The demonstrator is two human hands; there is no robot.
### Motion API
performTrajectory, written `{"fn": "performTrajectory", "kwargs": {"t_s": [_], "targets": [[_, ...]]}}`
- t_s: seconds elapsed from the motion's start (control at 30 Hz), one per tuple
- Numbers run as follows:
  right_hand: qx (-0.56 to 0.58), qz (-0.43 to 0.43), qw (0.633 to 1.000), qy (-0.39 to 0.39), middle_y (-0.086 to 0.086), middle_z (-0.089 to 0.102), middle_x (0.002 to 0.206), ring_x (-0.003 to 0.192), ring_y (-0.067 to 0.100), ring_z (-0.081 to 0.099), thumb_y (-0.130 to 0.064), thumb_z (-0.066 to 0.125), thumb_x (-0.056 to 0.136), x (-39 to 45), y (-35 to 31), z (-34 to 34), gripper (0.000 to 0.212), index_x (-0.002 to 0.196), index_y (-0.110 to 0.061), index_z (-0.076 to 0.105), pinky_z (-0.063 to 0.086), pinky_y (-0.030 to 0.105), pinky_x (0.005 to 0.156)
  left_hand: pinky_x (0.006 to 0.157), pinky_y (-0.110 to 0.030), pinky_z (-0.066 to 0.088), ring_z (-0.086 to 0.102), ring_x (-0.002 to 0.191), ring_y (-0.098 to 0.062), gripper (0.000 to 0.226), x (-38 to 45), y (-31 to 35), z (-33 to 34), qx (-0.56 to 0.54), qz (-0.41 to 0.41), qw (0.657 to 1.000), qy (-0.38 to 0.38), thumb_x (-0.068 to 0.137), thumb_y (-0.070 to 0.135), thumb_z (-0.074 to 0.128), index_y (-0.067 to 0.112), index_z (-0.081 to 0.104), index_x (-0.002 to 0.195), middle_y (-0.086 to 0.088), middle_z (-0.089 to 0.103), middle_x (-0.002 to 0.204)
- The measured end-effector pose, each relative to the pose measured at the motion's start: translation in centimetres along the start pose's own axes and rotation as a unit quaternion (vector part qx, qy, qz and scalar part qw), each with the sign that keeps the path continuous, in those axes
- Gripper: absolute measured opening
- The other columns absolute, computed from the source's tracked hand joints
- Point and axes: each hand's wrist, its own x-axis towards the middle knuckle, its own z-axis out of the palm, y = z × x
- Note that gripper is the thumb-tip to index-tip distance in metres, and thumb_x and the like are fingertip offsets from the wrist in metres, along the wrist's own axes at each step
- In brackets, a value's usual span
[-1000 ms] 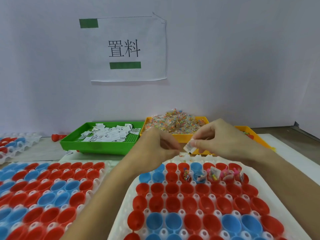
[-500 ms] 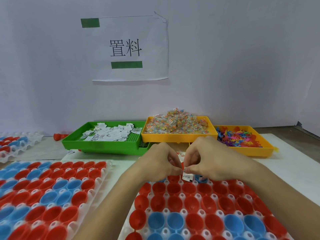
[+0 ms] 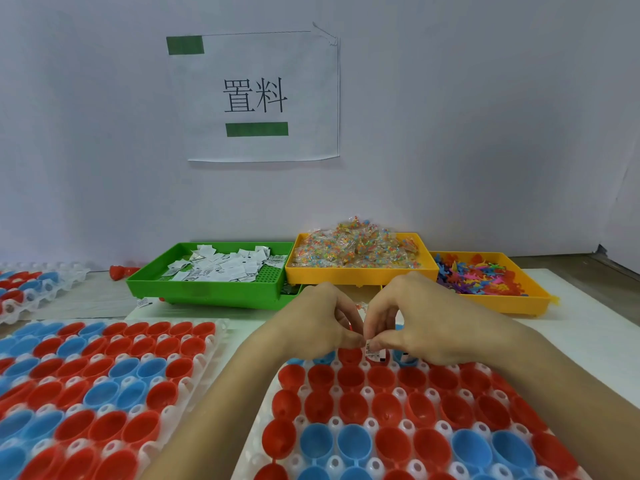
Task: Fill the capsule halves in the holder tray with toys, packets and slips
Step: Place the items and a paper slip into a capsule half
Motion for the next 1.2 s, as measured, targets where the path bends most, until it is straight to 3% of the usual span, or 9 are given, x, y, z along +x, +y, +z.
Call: {"fn": "performTrajectory", "kwargs": {"t_s": [0.23,0.4,0.6,0.8,1.0,1.2], "targets": [[-0.004,0.013,1.0,-0.027,-0.013,0.075,0.076,0.073,0.008,0.072,-0.015,0.078,0.086,-0.1,0.3,-0.2,0.012,0.081,-0.026,0.077,0.061,0.03,0.072,0.048,-0.014,0.034,0.04,0.043,-0.002,0.006,0.0,-0.2,0.0,-0.005,0.0,1.0,-0.01,0.081,0.02,0.079,0.016,0.078,0.084,-0.016,0.071,0.082],[-0.021,0.017,0.999,-0.044,-0.011,0.075,0.079,0.076,0.0,0.07,-0.016,0.076,0.087,-0.1,0.2,-0.1,0.01,0.084,-0.026,0.078,0.06,0.028,0.077,0.051,-0.016,0.037,0.043,0.049,-0.004,0.004,0.0,-0.1,0.0,-0.003,0.001,1.0,-0.013,0.081,0.02,0.079,0.018,0.077,0.083,-0.014,0.071,0.082],[-0.043,0.018,0.998,-0.038,-0.008,0.073,0.079,0.076,0.004,0.069,-0.019,0.078,0.086,0.0,0.1,0.1,0.008,0.086,-0.027,0.077,0.058,0.029,0.077,0.053,-0.021,0.037,0.044,0.053,-0.008,0.006,0.1,0.0,-0.2,-0.005,0.002,1.0,-0.012,0.08,0.019,0.079,0.015,0.078,0.084,-0.016,0.07,0.08],[-0.07,0.02,0.997,-0.033,-0.011,0.073,0.081,0.077,0.003,0.068,-0.019,0.076,0.088,0.0,0.3,0.4,0.008,0.089,-0.027,0.077,0.059,0.029,0.073,0.049,-0.012,0.035,0.046,0.047,0.001,0.005,0.2,-0.1,-0.3,-0.005,-0.001,1.0,-0.008,0.081,0.018,0.078,0.02,0.076,0.076,0.001,0.067,0.069],[-0.059,0.023,0.998,-0.03,-0.012,0.07,0.081,0.084,0.005,0.064,-0.026,0.08,0.084,0.0,0.3,0.0,0.01,0.086,-0.033,0.074,0.057,0.031,0.077,0.048,-0.01,0.033,0.046,0.046,0.002,0.004,0.0,0.0,-0.6,-0.008,-0.005,1.0,-0.017,0.079,0.019,0.08,0.019,0.078,0.082,0.007,0.066,0.068],[-0.036,0.017,0.999,-0.024,-0.016,0.069,0.083,0.085,-0.005,0.06,-0.034,0.084,0.078,-0.3,0.8,-0.9,0.015,0.089,-0.037,0.074,0.049,0.013,0.07,0.051,-0.01,0.037,0.05,0.055,0.001,0.014,-0.7,0.6,-1.6,0.007,-0.007,0.999,-0.044,0.074,0.026,0.084,0.025,0.076,0.086,0.008,0.069,0.08]]}}
